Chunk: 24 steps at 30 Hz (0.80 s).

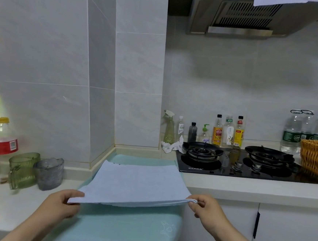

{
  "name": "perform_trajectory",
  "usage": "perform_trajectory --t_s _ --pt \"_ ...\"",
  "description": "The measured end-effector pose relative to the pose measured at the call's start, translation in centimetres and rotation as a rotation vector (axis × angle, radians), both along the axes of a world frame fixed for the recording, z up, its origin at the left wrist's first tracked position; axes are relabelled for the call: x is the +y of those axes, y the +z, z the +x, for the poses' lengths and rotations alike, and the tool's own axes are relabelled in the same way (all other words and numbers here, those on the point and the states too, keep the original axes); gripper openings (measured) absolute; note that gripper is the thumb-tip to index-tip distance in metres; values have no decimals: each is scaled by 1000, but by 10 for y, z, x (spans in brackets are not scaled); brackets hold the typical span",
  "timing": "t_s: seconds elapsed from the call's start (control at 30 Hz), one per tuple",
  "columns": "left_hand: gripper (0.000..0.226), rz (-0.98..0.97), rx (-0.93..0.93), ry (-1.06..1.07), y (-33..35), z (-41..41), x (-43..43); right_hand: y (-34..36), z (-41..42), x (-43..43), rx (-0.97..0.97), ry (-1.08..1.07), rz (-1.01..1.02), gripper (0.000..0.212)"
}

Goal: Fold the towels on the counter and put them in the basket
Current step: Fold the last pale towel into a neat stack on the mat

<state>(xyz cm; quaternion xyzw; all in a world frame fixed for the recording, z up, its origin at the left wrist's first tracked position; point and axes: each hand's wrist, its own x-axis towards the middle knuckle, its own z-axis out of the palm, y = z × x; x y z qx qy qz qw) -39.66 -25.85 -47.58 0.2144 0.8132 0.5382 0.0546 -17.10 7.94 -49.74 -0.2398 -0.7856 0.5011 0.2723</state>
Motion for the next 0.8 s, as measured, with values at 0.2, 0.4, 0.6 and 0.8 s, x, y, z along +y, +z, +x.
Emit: perform_trajectory --t_s 0.2,0.4,0.6,0.8 --pt "30 -371 488 41 -1 0 -10 13 3 -10 24 -24 116 24" --pt "43 -464 676 -90 3 -1 -28 23 18 -14 39 -56 122 19" --pt "17 -524 599 -22 12 25 -37 39 40 -20 9 -56 173 17" --pt "17 -549 684 -11 21 46 -43 49 59 -27 -38 -56 240 17"
